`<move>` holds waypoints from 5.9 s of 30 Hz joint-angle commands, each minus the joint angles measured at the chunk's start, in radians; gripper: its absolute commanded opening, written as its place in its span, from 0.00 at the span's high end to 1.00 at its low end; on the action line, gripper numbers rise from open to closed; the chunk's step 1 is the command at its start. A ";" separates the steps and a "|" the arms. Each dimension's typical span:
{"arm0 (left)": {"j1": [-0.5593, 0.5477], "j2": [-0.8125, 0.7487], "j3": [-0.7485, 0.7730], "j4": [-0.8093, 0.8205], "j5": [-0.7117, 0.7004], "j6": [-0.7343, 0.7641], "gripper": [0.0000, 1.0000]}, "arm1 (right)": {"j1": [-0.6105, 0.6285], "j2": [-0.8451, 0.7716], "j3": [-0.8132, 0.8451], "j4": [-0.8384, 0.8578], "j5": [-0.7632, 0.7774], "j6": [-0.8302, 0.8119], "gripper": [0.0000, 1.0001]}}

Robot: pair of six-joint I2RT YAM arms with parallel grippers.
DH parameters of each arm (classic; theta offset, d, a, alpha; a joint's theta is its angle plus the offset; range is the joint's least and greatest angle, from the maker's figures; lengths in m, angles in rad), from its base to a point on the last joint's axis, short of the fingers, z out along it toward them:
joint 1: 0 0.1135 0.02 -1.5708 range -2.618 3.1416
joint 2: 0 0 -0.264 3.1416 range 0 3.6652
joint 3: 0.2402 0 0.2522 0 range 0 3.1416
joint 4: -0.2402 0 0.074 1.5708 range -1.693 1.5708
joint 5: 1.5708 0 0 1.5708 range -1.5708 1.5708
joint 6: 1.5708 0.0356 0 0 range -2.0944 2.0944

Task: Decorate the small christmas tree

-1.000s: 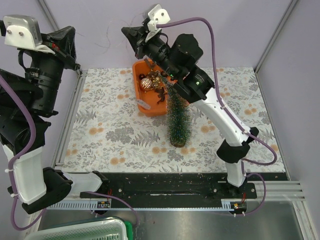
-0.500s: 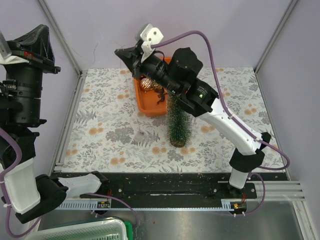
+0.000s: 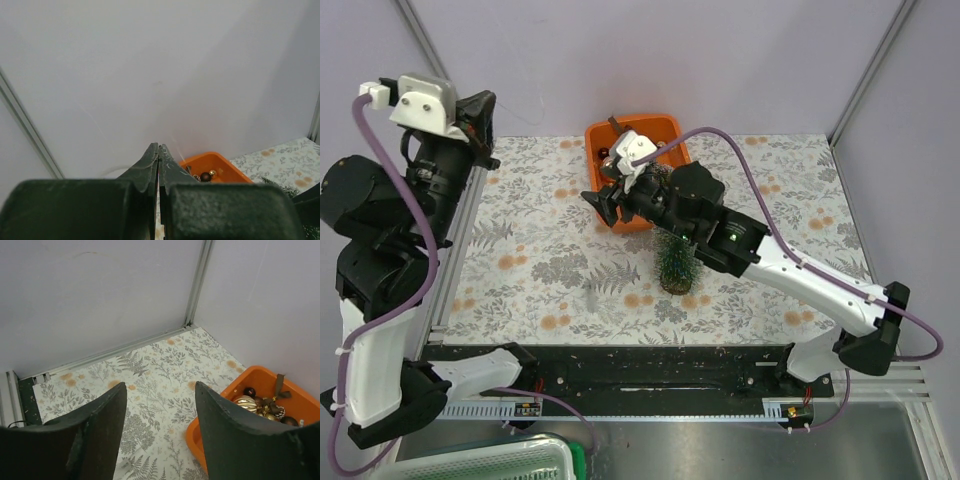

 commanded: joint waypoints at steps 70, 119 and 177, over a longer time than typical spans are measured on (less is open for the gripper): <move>-0.011 0.017 0.008 -0.095 0.227 -0.088 0.53 | -0.084 0.166 0.464 -0.106 -0.067 -0.373 1.00; -0.066 0.009 -0.140 -0.174 0.383 -0.167 0.16 | -1.282 0.076 0.259 -0.531 0.077 0.542 1.00; -0.480 0.488 -0.017 -0.033 0.294 -0.034 0.01 | -0.946 -0.840 -0.236 -0.841 0.389 0.472 1.00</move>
